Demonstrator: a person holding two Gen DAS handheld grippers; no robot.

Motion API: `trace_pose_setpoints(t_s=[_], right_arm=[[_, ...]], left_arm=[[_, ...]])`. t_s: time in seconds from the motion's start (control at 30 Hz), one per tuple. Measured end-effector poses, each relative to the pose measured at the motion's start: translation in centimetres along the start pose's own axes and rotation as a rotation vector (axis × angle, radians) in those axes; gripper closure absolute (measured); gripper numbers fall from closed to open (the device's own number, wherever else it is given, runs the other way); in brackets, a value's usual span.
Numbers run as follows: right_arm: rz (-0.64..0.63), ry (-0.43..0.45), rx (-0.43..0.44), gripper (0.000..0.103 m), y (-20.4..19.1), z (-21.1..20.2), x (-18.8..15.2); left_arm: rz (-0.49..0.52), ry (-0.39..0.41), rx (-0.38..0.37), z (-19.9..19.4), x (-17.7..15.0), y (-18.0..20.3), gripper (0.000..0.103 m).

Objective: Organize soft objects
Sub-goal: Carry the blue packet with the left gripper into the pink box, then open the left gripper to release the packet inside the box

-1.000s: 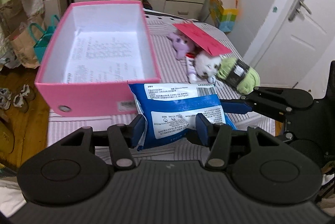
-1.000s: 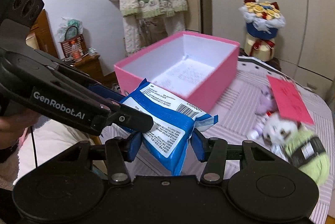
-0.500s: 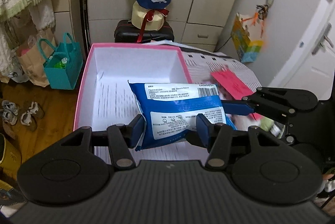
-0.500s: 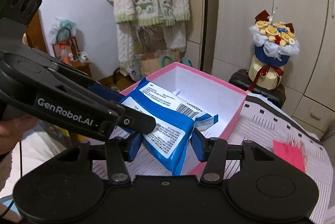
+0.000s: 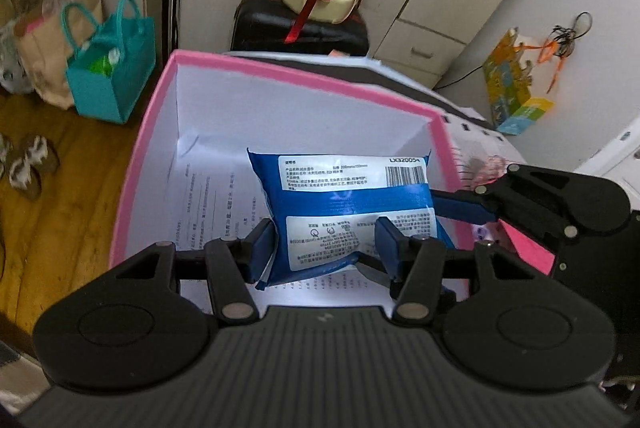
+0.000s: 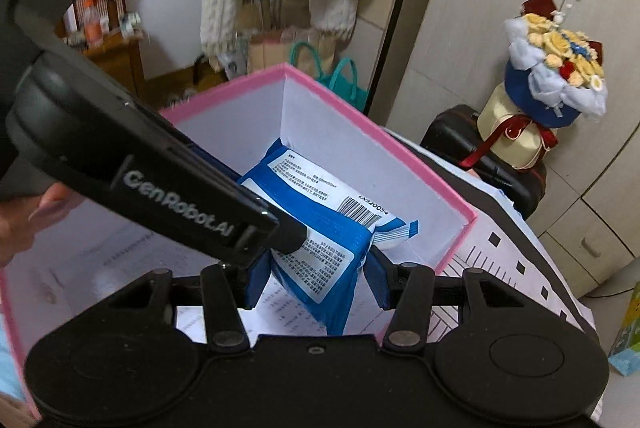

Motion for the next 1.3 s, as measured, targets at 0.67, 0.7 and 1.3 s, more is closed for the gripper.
trace_pose_setpoints(t_s=[0.67, 0.7, 1.3], right_arm=[[-0.104, -0.040, -0.060, 0.029, -1.4, -0.2, 0.0], [-0.098, -0.028, -0.059, 0.029, -1.6, -1.1, 0.1], [-0.073, 0.052, -0.105, 0.019, -4.3, -13.7, -2.8]], left_arm=[[0.098, 0.050, 0.114, -0.8, 0.6, -1.0, 0.034], [0.107, 0.048, 0.108, -1.4, 0.4, -0.7, 0.034], [0.356, 0.178, 0.063, -15.0, -4.5, 7.3, 0.026]])
Point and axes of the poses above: each gripper's, at about its wrist camera, not at the fingertips, and z roughly the way its jaws point, y to its right, x to its top, the point moved 10 cm from there along z, roughly the way its jaws point, and after that the axes turned 9 degrees about y, right-handed, at the moved point
